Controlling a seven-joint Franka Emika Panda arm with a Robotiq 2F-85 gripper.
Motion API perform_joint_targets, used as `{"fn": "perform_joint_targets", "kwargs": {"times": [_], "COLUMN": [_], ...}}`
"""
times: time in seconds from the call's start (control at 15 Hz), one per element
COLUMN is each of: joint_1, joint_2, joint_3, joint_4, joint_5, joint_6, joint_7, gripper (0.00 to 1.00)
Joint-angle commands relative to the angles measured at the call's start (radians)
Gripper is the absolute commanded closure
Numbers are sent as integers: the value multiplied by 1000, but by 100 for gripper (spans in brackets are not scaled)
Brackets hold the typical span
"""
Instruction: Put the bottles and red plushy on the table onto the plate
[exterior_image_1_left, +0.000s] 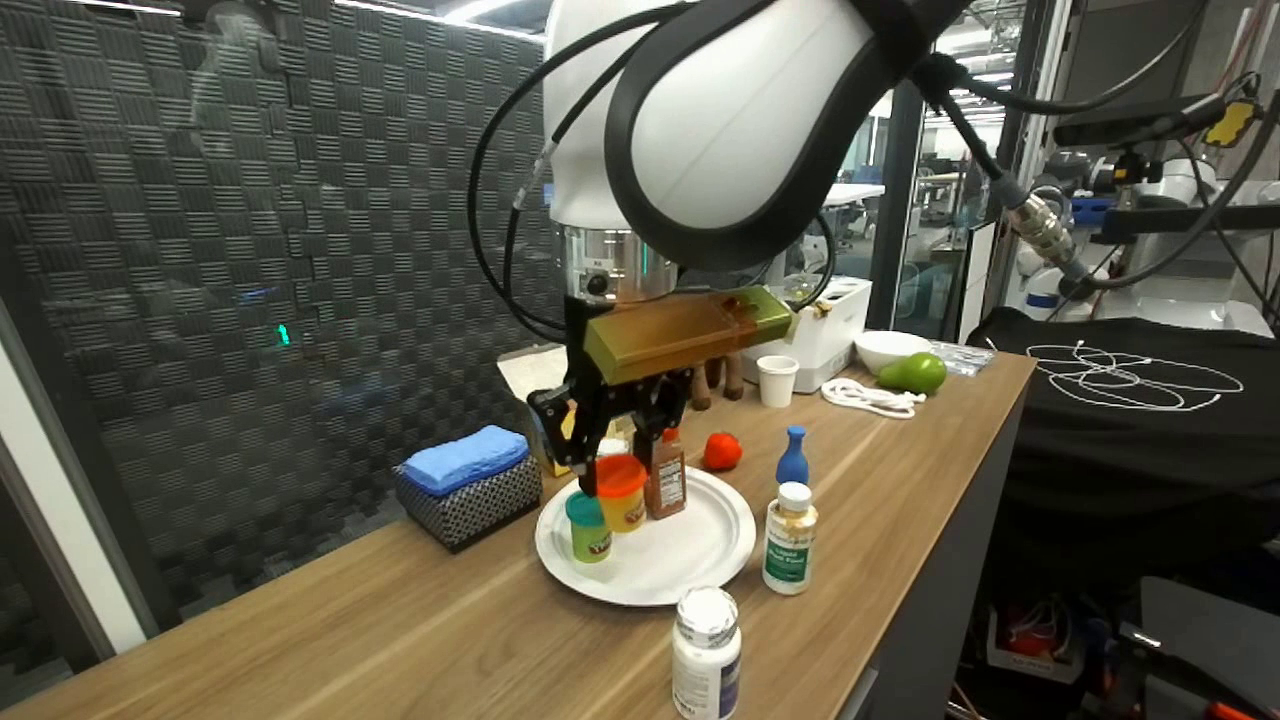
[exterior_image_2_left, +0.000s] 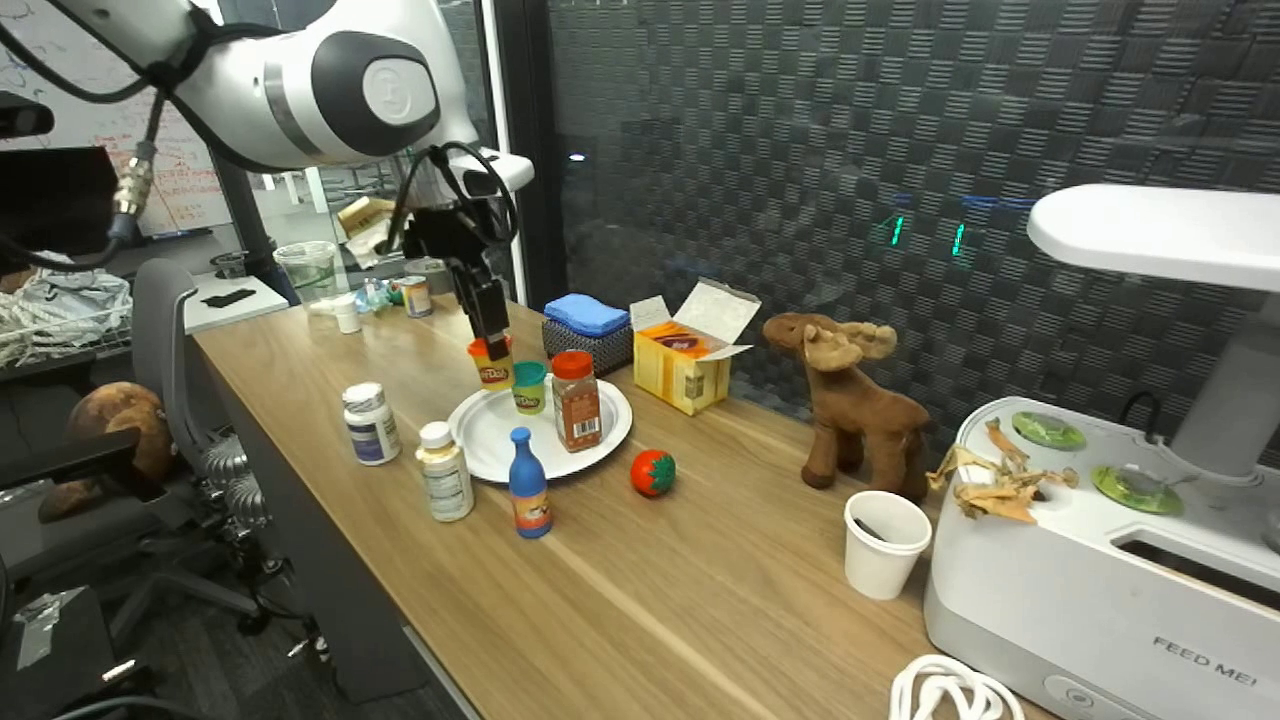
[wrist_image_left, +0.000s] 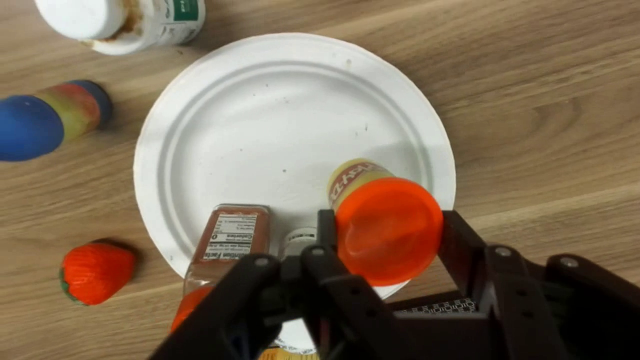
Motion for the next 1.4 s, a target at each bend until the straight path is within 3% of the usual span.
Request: {"fn": "perform_joint_targets", "kwargs": {"times": [0.0,0.53,1.33], "joint_1": [-26,-81,-72], "joint_2": [-61,-31,17], "joint_3": [20,61,47], "joint_4": [-52,-89,-94], "joint_5": [8,147,126], "joint_6": [-8,24,157], "joint_7": [11,-97,-102], "gripper": [71,71,71]}}
